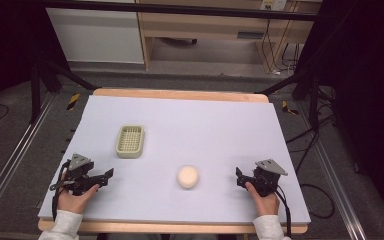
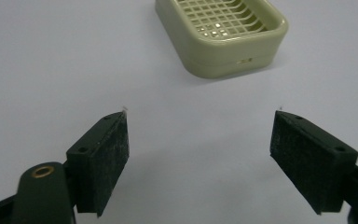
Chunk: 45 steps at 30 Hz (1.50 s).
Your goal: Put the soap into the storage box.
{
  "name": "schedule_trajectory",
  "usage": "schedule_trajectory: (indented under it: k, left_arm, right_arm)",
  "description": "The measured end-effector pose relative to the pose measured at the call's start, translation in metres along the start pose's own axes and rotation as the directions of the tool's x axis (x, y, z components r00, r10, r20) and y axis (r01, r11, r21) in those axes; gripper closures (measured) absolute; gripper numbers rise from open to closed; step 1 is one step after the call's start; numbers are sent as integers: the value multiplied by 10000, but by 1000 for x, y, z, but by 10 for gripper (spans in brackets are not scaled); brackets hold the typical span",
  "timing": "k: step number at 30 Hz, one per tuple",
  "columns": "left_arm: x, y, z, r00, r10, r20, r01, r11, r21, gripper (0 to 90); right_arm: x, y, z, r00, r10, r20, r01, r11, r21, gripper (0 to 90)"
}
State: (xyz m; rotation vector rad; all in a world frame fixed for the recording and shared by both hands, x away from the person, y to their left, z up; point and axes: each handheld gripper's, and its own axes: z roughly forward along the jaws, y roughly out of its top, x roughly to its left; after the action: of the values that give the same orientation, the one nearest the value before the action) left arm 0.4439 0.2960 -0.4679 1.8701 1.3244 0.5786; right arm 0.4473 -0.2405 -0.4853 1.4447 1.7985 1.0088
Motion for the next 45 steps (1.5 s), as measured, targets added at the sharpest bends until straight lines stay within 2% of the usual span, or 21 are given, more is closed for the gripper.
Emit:
schedule_trajectory:
  k: [6,14,23,36,45]
  left_arm:
    - [-6,1,-1,9997,208,103,-208,9998,5,200]
    - [-8,2,-3,9998,211,47,-211,9997,-110,205]
    - [-10,4,-4,9997,187,165,-185,9998,-91,207]
    - [-24,10,-5,9964,348,768,-330,9992,-237,202]
    - [-32,12,-5,9947,550,870,-533,9984,-210,200]
  right_arm:
    - [-1,-1,-1,10000,34,-52,-35,10000,-85,42]
    - [-1,-1,-1,10000,58,-23,-58,10000,-77,42]
    - [-1,-1,-1,10000,75,-29,-75,9999,-88,42]
    - [-1,-1,0,9999,110,-50,-110,9999,-63,42]
    - [-1,-1,0,9999,113,-68,-114,9999,-51,42]
